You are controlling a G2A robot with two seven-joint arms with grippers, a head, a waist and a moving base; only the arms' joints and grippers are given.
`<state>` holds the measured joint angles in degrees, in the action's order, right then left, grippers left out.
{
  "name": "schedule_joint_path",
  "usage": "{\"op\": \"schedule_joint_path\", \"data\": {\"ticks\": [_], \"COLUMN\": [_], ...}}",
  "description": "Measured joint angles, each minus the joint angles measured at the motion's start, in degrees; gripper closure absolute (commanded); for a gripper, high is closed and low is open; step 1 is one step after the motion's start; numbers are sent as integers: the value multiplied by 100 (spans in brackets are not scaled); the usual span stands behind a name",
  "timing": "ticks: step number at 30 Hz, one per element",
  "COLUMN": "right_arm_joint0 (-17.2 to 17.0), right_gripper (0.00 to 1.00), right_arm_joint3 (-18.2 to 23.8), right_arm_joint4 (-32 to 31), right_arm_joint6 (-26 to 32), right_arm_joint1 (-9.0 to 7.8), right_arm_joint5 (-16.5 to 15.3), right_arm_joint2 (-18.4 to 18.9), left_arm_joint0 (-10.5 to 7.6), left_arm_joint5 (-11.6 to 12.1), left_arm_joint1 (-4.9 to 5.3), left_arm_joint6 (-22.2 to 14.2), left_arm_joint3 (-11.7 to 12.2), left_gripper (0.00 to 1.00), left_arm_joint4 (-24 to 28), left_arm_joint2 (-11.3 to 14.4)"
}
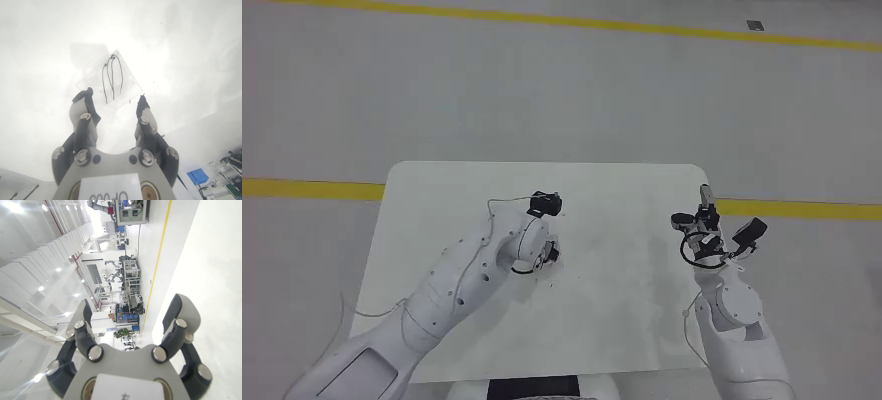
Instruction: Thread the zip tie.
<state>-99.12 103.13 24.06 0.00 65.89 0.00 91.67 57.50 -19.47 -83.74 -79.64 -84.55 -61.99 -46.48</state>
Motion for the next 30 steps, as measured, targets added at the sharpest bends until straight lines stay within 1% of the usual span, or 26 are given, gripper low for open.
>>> {"op": "schedule_joint_path", "data": {"ticks": [2,4,7,10,15,18,23,27,30], "right_arm_joint0": [0,0,0,0,0,0,0,0,0], "right_gripper": [0,0,0,0,0,0,0,0,0], "right_arm_joint3": [0,0,0,0,0,0,0,0,0], "right_arm_joint4": [0,0,0,0,0,0,0,0,0], "right_arm_joint6": [0,0,0,0,0,0,0,0,0], "right_arm_joint1": [0,0,0,0,0,0,0,0,0], "right_arm_joint5": [0,0,0,0,0,0,0,0,0], "right_arm_joint2": [0,0,0,0,0,0,0,0,0], "left_arm_joint0": [-47,-97,-188,-285,-452,-552,-700,-788,-836], "left_arm_joint5": [25,61,95,85,34,15,-1,-1,-1], "left_arm_joint1": [5,11,14,14,-16,-42,-103,-164,-212], "left_arm_joint6": [0,0,0,0,0,0,0,12,55], "left_arm_joint3": [49,110,238,408,706,864,1103,1269,1384], "left_gripper": [99,95,92,89,78,77,79,79,81], "left_arm_joint4": [-8,-30,-50,-65,14,93,184,244,315], "left_arm_joint2": [49,97,180,274,467,556,722,820,888]}}
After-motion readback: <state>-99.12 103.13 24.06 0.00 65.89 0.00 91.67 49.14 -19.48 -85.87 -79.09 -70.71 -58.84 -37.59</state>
